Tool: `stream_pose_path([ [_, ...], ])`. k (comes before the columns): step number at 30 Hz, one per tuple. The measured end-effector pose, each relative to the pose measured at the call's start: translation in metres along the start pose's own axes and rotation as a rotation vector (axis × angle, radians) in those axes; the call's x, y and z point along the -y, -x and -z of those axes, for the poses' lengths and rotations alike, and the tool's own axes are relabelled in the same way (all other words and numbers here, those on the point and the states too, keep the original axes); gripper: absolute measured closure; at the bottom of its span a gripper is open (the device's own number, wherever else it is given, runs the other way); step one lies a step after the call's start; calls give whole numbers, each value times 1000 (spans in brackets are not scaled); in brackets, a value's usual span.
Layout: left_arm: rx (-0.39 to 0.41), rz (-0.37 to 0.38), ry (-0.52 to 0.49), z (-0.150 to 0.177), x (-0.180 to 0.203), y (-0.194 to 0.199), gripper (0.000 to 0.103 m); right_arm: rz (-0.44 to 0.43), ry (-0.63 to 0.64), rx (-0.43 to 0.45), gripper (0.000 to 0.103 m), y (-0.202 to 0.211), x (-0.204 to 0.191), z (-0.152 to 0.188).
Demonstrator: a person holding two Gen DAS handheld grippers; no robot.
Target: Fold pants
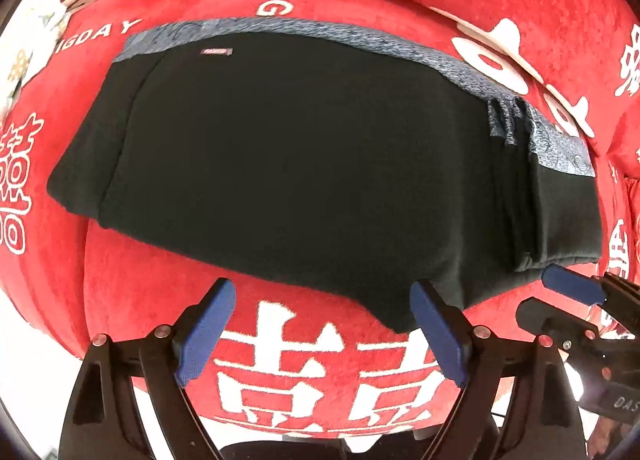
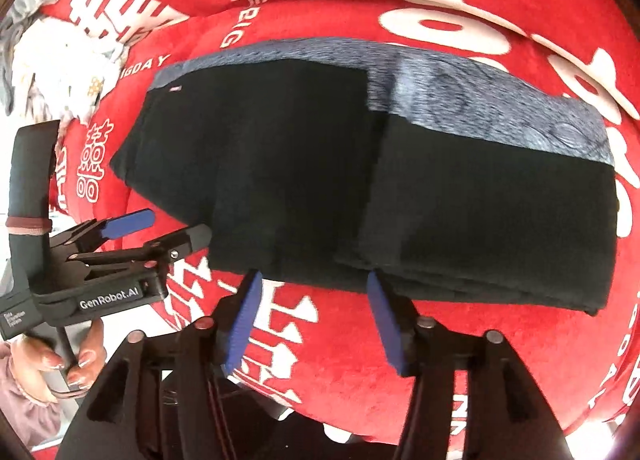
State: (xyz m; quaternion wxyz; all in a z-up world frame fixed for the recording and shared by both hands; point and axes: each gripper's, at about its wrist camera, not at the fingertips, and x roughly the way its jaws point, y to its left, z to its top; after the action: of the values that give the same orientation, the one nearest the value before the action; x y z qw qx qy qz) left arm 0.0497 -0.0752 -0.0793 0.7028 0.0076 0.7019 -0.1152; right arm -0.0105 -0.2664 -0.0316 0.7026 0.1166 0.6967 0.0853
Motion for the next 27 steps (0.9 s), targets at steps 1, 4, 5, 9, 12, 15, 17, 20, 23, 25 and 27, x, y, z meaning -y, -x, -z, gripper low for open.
stream_pose_path([
  [1,0,2,5,1,-4,1,13,-2,7,-4,35,-1,-5,-2],
  [4,3,13,23,5,-15,2,13,0,29,-5,30,-4,-19,-6],
  [5,3,15,26,5,-19,2,13,1,35,-4,30,-5,-21,-7],
  [9,1,12,39,11,-38,4,13,4,49,-12,30,-13,-35,-13],
  [12,6,10,59,10,-53,5,13,10,44,-24,30,-21,-40,-17],
  [15,56,26,153,6,-88,14,13,10,38,-29,30,-27,-44,-20],
  [17,66,58,238,4,-114,17,13,14,35,-35,30,-31,-46,-23],
  [20,62,39,317,2,-146,18,13,24,27,-54,30,-40,-46,-25],
  [23,73,19,339,3,-163,19,13,31,16,-74,30,-47,-46,-27],
  [25,73,27,354,3,-170,18,13,34,14,-86,30,-51,-46,-27],
  [27,66,58,380,5,-179,17,13,40,17,-94,30,-55,-47,-27],
])
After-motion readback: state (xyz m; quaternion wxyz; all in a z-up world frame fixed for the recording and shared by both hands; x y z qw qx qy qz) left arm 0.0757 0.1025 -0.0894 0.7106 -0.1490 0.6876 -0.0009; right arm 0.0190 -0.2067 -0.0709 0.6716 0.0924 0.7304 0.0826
